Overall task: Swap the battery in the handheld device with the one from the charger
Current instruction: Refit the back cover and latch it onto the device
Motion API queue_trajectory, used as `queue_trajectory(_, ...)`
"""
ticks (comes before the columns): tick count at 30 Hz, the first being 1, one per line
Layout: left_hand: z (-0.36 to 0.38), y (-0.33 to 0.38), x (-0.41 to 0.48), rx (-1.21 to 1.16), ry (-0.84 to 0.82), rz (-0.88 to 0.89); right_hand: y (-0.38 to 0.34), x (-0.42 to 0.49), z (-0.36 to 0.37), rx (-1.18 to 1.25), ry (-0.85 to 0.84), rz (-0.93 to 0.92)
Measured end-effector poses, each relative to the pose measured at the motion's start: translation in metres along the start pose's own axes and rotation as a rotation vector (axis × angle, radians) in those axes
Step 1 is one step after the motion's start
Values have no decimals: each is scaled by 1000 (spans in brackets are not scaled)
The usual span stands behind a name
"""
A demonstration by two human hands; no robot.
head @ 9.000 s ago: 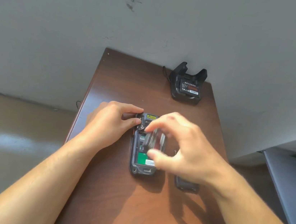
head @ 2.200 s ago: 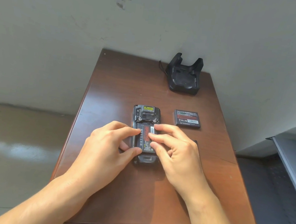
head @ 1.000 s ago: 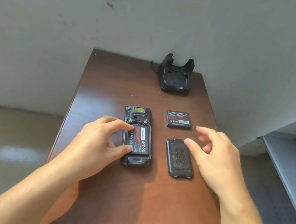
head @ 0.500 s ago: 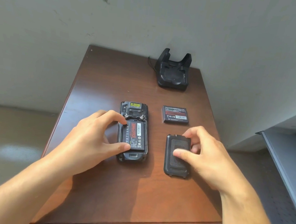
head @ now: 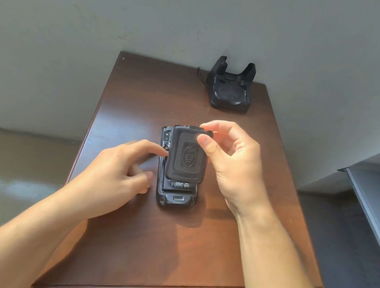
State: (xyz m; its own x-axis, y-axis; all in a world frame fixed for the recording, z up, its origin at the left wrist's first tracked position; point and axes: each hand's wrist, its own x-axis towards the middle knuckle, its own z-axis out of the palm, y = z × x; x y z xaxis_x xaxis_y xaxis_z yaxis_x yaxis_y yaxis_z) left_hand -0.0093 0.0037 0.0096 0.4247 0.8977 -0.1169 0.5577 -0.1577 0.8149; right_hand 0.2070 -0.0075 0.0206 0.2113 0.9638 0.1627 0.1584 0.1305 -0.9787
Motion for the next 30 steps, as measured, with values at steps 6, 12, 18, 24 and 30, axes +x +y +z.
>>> queue_trajectory(6, 1, 3, -11, -171, 26, 54, 9, 0, 3, -3, -54, 78)
queue_trajectory(12, 22, 5, -25, 169, 72, 166, 18, -5, 3, -120, -61, 25)
queue_trajectory(18, 30, -3, -23, 290, 109, 216, 23, -7, 4, -412, -32, -63)
queue_trajectory(24, 30, -8, -19, 329, 111, 208, 25, -8, 3, -509, -37, -65)
queue_trajectory(30, 30, -6, -18, 372, 127, 218, 25, -11, -1, -538, -88, -64)
